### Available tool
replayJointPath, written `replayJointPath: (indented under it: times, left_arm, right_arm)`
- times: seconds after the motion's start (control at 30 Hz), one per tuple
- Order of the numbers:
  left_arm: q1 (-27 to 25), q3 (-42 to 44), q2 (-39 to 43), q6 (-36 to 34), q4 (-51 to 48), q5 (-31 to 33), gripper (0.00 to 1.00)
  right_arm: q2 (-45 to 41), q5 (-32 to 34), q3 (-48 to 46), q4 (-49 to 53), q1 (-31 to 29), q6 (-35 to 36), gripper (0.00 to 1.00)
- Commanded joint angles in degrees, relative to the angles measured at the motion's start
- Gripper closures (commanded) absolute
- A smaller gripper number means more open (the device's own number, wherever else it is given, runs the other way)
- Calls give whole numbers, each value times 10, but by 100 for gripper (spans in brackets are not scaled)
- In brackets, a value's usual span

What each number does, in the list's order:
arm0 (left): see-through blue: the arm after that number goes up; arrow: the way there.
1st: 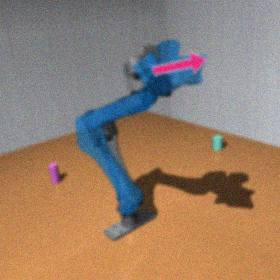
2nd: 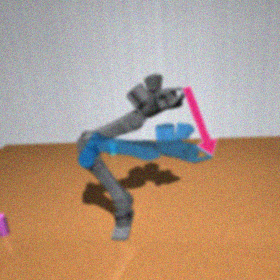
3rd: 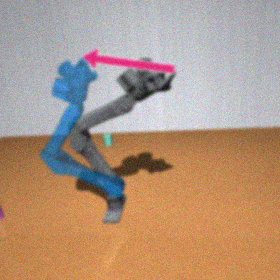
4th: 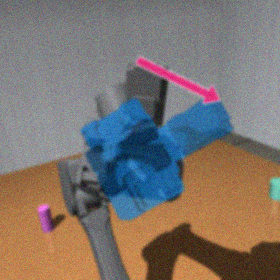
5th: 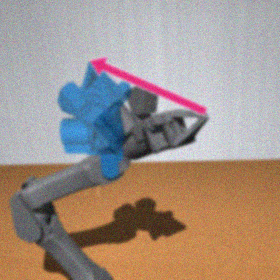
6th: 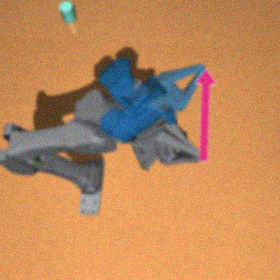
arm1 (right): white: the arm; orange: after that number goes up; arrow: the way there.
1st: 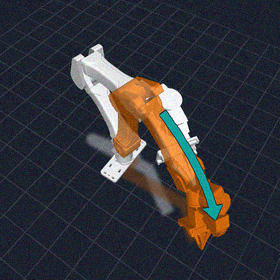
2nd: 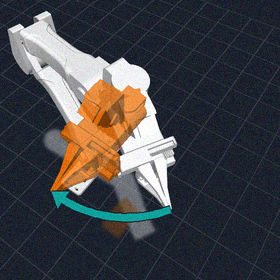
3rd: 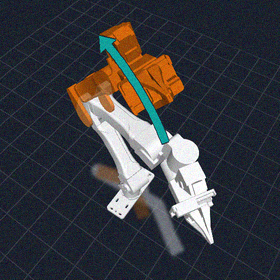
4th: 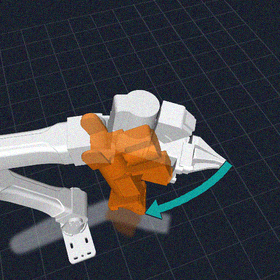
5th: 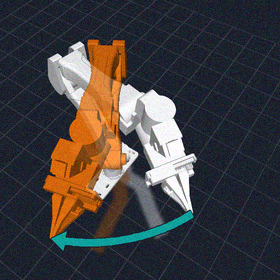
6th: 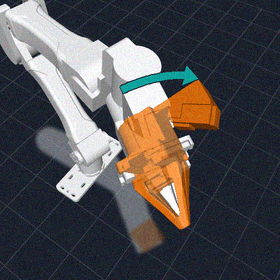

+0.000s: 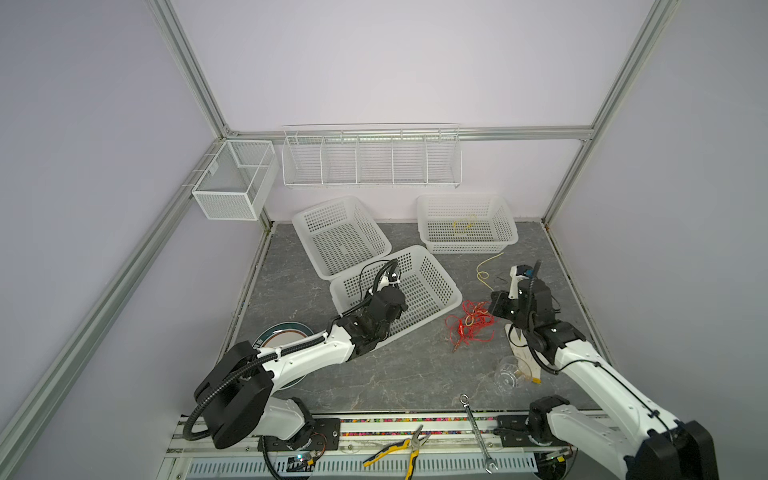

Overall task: Untangle the cables
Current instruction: 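Lower the black cable into the near basket and open the left gripper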

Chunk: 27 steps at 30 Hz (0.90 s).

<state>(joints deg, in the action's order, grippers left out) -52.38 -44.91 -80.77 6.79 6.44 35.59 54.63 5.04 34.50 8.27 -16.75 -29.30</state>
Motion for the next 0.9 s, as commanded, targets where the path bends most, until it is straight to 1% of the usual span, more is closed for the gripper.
replayJointPath:
  times: [0.0, 0.1, 0.27, 0.33, 0.37, 0.43, 0.57, 0.7, 0.87]
  left_arm:
    - [3, -21, -17, 29, -14, -5, 78]
    - [3, -23, -27, 31, -20, -7, 68]
    - [3, -20, -31, 20, -14, -12, 60]
    - [3, -22, -31, 15, -16, -16, 50]
    - [3, -25, -29, 12, -18, -20, 43]
    - [3, -30, -25, 6, -23, -34, 0]
    - [3, -36, -7, -3, -24, -78, 1]
    - [-4, -30, 12, -68, 0, -208, 1]
    - [-46, -35, 10, -122, 20, -267, 1]
  right_arm:
    - [-33, -9, -1, 20, -4, 14, 93]
    - [-57, -14, 0, 37, -4, 15, 94]
    - [-78, -16, 3, 56, -5, 9, 93]
    - [-81, -18, 3, 60, -6, 7, 93]
    - [-82, -18, 4, 63, -5, 6, 93]
    - [-82, -19, 5, 69, -6, 6, 94]
    - [-78, -19, 8, 78, -8, 3, 93]
    - [-67, -17, 17, 84, -8, 0, 93]
    - [-56, -32, 37, 89, -10, -13, 93]
